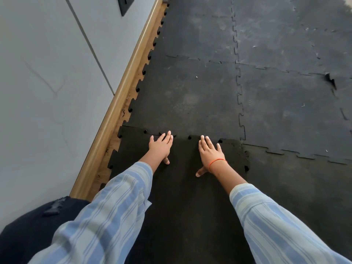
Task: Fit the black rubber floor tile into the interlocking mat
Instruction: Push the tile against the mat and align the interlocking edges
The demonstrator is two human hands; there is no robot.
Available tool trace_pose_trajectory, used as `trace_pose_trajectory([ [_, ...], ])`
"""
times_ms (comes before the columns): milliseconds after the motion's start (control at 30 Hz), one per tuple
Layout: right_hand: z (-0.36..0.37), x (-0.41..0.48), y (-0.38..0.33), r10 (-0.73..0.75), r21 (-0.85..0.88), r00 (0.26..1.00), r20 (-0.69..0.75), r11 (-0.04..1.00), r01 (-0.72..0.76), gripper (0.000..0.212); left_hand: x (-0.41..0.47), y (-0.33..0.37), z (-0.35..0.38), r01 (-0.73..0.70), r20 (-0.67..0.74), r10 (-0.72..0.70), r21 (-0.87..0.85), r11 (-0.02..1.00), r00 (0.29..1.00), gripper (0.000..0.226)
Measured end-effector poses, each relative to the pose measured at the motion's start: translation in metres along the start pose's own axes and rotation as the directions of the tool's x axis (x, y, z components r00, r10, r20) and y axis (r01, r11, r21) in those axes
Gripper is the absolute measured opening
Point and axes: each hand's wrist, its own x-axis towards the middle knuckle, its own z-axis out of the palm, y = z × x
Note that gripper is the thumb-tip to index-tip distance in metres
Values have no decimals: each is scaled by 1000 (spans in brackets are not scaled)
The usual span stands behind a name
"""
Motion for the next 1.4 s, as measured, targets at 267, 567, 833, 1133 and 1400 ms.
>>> trace_pose_trajectory([
  [267, -8, 11, -4, -20, 5, 999, 39, 1000, 20, 141, 8, 6, -7, 45, 85, -48, 34, 998, 995, 112],
  [567, -19, 8, -21, 53, -60, 997, 58, 997, -50, 130, 2, 12, -3, -49, 31, 50, -32, 998, 998, 109],
  [833, -22, 8, -18, 61, -54, 989, 137, 997, -54, 137, 6, 18, -17, -86, 62, 98, -172, 981, 993, 83],
  [1133, -18, 8, 4, -35, 63, 998, -50, 997, 38, 147, 9, 49, -3, -148, -116, 113, -366, 919, 987, 72],
  [1400, -18, 16, 6, -51, 73, 998, -31, 996, 53, 142, -1, 56, -6, -145, -79, 123, -384, 912, 989, 80],
])
